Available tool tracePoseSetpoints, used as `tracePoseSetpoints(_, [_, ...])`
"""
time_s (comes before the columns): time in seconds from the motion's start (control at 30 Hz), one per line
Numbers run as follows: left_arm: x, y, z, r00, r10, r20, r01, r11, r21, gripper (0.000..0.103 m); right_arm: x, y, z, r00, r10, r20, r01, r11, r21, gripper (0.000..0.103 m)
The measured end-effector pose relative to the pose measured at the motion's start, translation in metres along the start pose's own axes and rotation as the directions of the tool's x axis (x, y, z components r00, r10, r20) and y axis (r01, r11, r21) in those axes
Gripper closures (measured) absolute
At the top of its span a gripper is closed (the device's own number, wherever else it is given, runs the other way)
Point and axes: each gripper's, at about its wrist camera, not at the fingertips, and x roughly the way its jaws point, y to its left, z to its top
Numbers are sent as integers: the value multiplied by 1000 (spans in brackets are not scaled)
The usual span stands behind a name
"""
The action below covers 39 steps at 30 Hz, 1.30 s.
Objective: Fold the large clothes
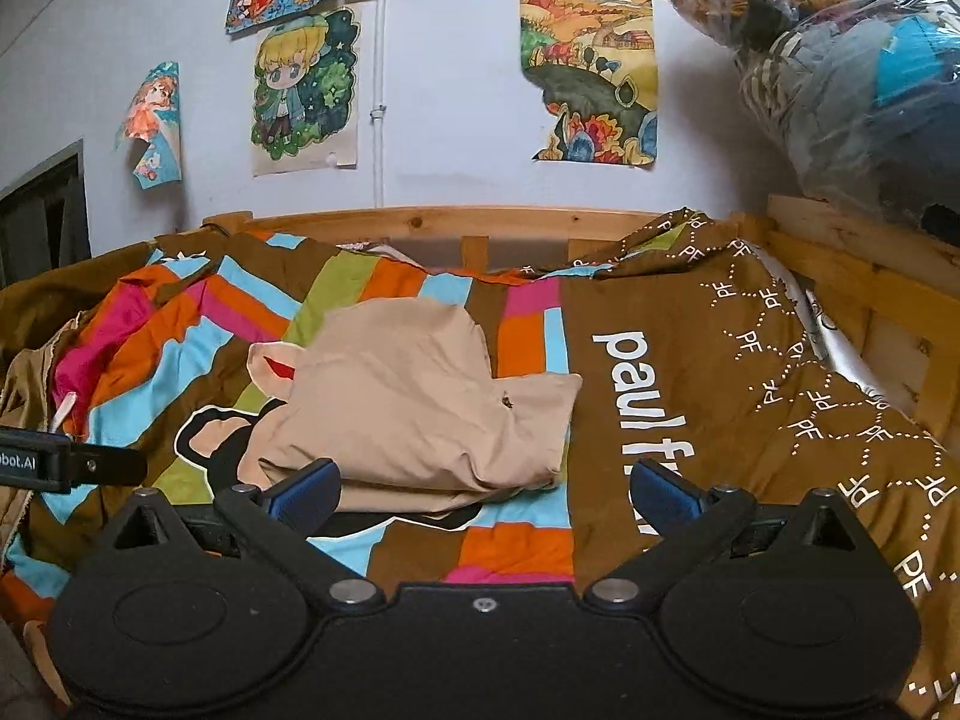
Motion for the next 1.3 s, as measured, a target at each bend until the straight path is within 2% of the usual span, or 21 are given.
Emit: tracePoseSetpoints(1.3, [-2,-2,0,1000,4,10,-4,1000,16,1,-1,-4,0,1000,14,-12,-13,1000,19,1])
